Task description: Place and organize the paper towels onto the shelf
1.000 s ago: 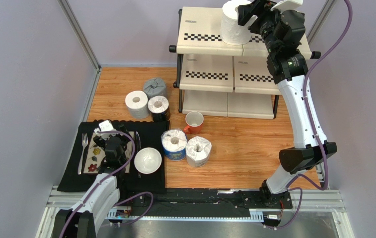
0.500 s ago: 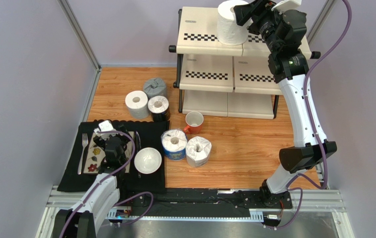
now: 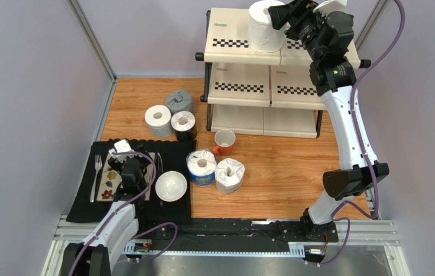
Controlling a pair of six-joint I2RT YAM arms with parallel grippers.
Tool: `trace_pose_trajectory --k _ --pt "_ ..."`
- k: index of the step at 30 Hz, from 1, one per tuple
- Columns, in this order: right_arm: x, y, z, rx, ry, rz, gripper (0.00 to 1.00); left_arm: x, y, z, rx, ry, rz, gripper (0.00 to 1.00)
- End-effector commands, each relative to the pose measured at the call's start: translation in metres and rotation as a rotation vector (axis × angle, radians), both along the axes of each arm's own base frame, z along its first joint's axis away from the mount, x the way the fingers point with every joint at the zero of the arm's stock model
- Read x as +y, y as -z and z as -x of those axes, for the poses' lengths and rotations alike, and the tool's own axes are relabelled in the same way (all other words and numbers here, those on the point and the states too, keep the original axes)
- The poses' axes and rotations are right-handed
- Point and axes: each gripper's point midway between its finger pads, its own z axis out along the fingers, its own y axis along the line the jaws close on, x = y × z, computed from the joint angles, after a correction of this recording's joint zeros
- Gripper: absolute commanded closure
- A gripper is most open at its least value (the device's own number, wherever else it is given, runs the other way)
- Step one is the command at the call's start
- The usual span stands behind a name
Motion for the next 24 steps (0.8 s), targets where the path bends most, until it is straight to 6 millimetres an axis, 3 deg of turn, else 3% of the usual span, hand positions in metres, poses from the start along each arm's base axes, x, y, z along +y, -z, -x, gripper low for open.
trace_pose_trajectory --k 1,8,16,17,20,24 --pt "-0.008 -0.018 0.008 -0.056 0.035 -0.012 0.18 0.007 0.08 0.046 0.176 -0.016 -0.01 0.07" --pt "-0.038 -0.05 0.032 -0.158 0.134 -0.038 0.17 0.007 0.079 0.046 0.174 -0.016 -0.011 0.06" --pt "-0.05 -0.085 0.066 -0.261 0.139 -0.049 0.16 0.007 0.079 0.046 0.169 -0.018 -0.01 0.07" --pt "-0.052 -0.093 0.078 -0.281 0.138 -0.051 0.16 0.007 0.078 0.045 0.164 -0.016 -0.009 0.07" --pt "-0.047 -0.098 0.094 -0.301 0.108 -0.039 0.16 0.006 0.077 0.044 0.161 -0.011 -0.009 0.07" --pt "-0.032 -0.114 0.131 -0.356 0.076 0.04 0.15 0.002 0.074 0.041 0.159 0.018 -0.013 0.08"
